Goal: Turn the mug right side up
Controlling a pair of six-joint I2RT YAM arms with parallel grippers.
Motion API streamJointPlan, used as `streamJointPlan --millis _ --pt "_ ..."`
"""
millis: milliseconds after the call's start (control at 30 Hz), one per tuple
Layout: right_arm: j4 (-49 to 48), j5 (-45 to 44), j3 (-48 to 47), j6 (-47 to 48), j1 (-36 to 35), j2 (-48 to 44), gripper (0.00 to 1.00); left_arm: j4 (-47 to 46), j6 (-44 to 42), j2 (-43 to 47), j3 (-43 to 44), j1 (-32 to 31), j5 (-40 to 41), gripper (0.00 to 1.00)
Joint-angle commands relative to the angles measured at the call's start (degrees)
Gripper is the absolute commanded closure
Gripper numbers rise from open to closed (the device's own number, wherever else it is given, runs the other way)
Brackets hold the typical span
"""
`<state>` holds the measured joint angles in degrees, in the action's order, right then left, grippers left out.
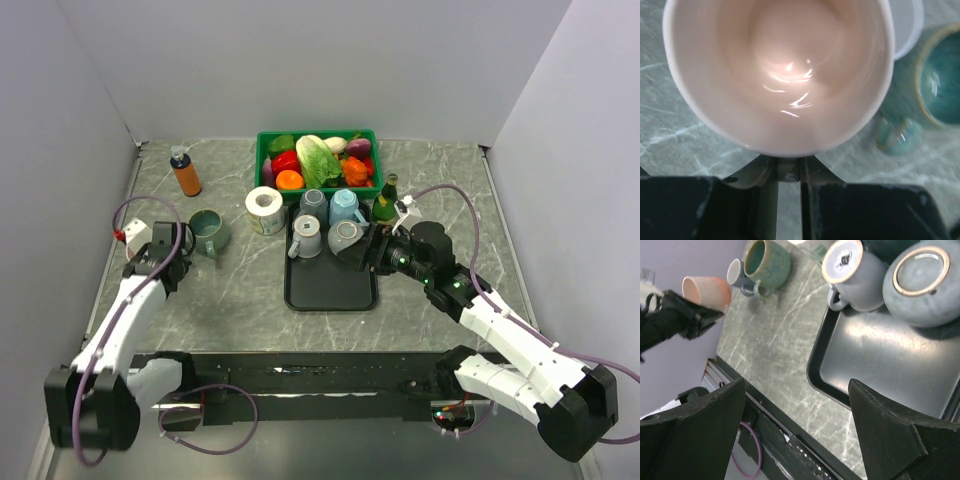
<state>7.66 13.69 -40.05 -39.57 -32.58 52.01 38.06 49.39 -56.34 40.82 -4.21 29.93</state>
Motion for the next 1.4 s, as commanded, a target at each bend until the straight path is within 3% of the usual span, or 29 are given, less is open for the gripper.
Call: streamJointPlan --millis 0,367,833,967,1000,1100,1367 --pt "0.6 2.91 -1.34 0.46 0.94 0.29 0.11 -7.65 1.94 -7.28 3.48 1.83 3.64 0.99" --pt "1.3 3.44 -1.26 1.87 1.9 0.72 0.11 -13.1 0.89 -8.18 -1.79 10.53 -2.16 0.99" --pt "5.7 3.36 -3.28 3.27 2.52 3.01 0.09 -16.79 -1.83 -16.52 1.1 17.91 -11.47 0.99" --pt "6.49 3.71 -4.07 3.1 2.69 4.33 0.09 -17.32 -2.45 -16.7 1.37 18.53 -13.49 0.87" --pt "6.49 3.8 -4.24 3.1 2.69 4.68 0.08 -17.32 -2.71 -16.96 1.46 18.53 -14.02 0.78" --pt "6.75 3.88 -4.42 2.92 2.87 5.56 0.08 -17.06 -3.15 -17.58 1.81 18.62 -15.16 0.65" --pt "7.89 3.62 -5.12 3.1 2.87 6.44 0.08 -14.69 -3.77 -16.26 2.95 18.62 -16.75 0.45"
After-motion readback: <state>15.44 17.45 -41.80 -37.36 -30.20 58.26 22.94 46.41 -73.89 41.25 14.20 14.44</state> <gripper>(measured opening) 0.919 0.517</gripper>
